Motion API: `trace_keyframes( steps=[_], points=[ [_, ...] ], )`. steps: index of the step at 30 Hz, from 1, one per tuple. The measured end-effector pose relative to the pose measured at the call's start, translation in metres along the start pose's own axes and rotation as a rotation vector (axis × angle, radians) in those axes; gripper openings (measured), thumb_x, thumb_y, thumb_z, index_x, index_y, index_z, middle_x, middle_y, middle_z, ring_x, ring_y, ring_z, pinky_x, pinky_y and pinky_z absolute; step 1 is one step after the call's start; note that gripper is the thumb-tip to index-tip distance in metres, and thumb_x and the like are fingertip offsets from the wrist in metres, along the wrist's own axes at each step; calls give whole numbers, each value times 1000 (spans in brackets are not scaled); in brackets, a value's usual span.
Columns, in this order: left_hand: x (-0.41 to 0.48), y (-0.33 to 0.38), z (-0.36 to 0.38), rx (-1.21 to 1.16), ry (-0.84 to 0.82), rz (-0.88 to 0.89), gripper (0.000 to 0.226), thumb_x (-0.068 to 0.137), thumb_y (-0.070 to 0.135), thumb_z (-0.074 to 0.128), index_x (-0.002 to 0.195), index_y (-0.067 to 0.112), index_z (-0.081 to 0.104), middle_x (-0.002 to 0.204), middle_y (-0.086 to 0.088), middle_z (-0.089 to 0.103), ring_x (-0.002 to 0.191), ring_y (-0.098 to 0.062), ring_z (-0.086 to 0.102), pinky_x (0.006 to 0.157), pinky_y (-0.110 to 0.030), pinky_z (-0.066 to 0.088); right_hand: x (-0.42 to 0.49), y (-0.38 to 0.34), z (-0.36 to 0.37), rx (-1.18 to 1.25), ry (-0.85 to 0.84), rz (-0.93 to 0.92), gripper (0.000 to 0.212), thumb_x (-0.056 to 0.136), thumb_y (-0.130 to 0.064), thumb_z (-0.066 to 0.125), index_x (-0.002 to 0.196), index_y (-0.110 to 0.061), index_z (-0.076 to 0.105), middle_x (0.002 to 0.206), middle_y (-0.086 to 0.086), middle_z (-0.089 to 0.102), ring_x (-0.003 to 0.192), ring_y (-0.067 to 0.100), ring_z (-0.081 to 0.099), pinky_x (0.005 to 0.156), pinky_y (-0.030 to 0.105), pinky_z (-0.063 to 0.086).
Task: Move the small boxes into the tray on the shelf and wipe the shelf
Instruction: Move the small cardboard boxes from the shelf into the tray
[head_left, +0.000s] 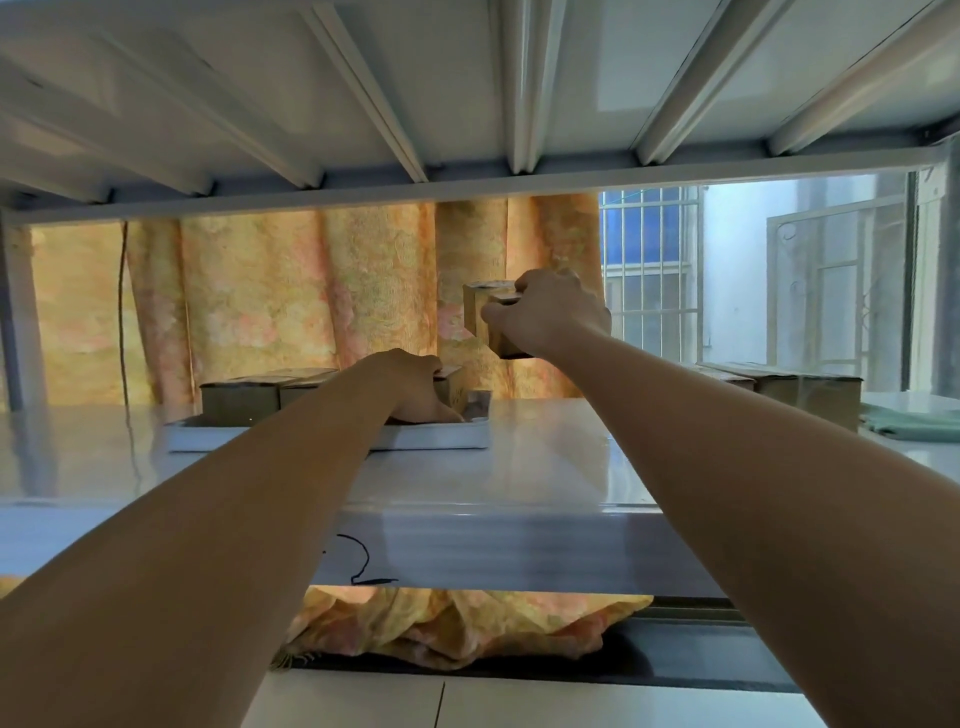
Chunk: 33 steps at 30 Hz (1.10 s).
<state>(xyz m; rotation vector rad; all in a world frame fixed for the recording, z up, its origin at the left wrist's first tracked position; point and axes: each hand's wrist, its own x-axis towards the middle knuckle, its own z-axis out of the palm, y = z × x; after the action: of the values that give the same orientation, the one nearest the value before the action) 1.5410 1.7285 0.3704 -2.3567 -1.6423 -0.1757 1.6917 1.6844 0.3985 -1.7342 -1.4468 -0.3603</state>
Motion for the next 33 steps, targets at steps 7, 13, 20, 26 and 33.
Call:
trace_keyframes(
  steps=[7,13,20,26,33],
  points=[
    [1,-5,14,-11,145,-25,79,72,72,57,125,14,49,116,-8,60,103,-25,56,77,-32,45,-7,-2,6,3,-14,-37,65,77,-60,51,130,-23,53,134,7,48,116,32,51,88,39,47],
    [-1,-5,13,2,118,-45,83,69,78,53,124,16,48,114,-7,60,102,-24,56,84,-37,50,-8,-1,11,17,-34,-38,64,74,-60,50,125,-22,57,127,7,53,109,31,54,86,41,51],
    [-17,-4,6,-215,105,-120,84,83,76,25,147,23,27,148,-7,43,133,-29,40,108,-47,29,-11,-2,10,113,-97,-36,66,73,-60,48,127,-21,55,127,6,56,103,27,57,77,36,51],
    [-28,-36,12,-308,407,-231,56,96,57,26,134,21,46,128,-12,60,119,-32,52,105,-47,34,-19,-14,10,223,-88,-92,64,77,-57,51,133,-27,48,137,6,48,118,29,50,87,39,45],
    [-31,-78,9,-370,470,-87,42,91,2,45,131,12,51,142,-12,46,128,-27,45,97,-32,38,-25,-52,32,192,-106,-42,63,70,-60,48,118,-21,58,118,6,58,98,29,59,83,40,52]
  ],
)
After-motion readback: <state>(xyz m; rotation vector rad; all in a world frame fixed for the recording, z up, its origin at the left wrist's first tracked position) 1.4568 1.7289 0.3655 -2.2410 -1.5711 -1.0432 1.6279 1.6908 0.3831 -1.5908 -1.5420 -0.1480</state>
